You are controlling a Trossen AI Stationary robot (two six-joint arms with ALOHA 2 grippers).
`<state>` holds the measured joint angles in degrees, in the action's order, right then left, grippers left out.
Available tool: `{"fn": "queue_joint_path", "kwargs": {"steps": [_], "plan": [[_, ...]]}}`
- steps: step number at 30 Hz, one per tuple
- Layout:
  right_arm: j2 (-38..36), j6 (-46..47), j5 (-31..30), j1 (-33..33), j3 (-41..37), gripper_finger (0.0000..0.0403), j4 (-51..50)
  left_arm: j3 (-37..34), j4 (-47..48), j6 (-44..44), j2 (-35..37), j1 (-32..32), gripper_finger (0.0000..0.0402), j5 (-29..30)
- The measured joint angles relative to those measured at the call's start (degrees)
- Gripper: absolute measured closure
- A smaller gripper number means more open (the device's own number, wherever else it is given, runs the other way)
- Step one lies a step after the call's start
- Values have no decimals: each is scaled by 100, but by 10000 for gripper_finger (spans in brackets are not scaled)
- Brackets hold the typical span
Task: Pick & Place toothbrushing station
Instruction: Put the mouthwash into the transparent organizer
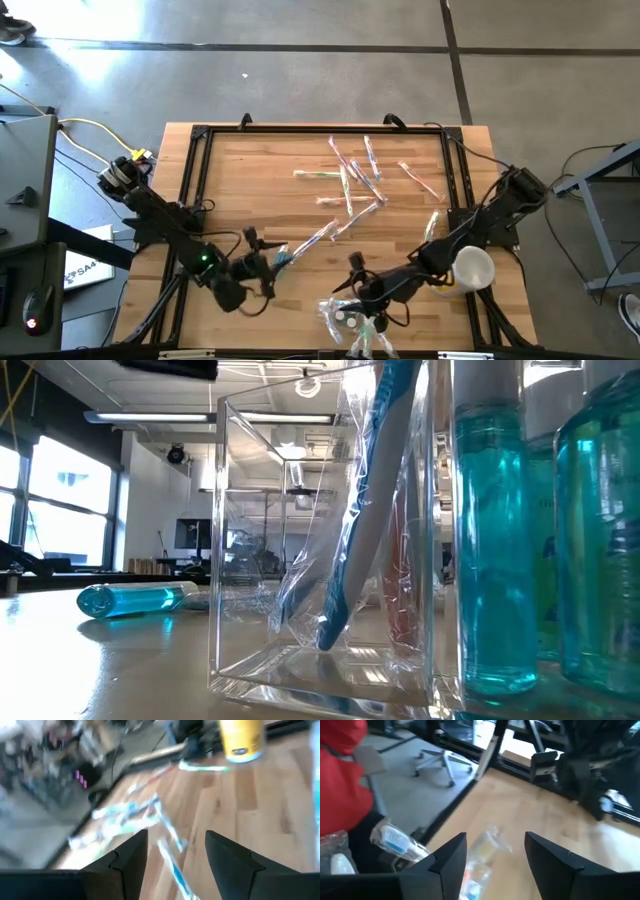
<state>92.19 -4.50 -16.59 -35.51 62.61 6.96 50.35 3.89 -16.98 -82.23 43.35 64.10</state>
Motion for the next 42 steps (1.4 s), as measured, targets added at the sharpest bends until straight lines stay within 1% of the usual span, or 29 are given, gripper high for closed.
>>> {"fn": "queue_joint_path", "kwargs": {"steps": [2,4,6,10,12,13,16,18,20,22,26,29,38,42], "plan": [[-100,18,-300,-126,0,213,-116,0,559,-1031,3,-227,210,-430],[-147,20,-484,-249,0,214,-211,0,1109,-2042,1,-527,210,-1117],[-147,20,-573,-341,0,215,-253,0,1585,-2842,1,-842,210,-1805],[-145,31,-645,-467,2,215,-287,-5,2363,-3913,-44,-1389,210,-3259],[-145,38,-644,-467,2,216,-410,-79,2478,-4373,-84,-1566,210,-3781],[-145,38,-641,-467,2,216,-450,-131,2458,-4579,-118,-1623,210,-3922],[-145,196,-648,-463,2,216,-567,-240,2468,-5136,-218,-1650,210,-4115],[-145,336,-648,-453,2,216,-685,-247,2452,-5272,-308,-1635,210,-4129],[-145,459,-635,-421,2,216,-747,-258,2321,-5263,-352,-1632,210,-4134],[-145,557,-645,-408,2,216,-796,-251,2116,-5214,-401,-1634,210,-4276],[-145,597,-644,-408,2,216,-795,-251,2038,-5315,-519,-1634,210,-4582],[-145,621,-641,-412,2,216,-810,-253,1980,-5402,-674,-1634,210,-4682],[-143,626,-638,-410,2,216,-850,-229,1943,-5400,-1177,-1666,210,-4669],[-143,628,-563,-410,2,216,-850,-223,2066,-5383,-1285,-1713,210,-4784]]}}
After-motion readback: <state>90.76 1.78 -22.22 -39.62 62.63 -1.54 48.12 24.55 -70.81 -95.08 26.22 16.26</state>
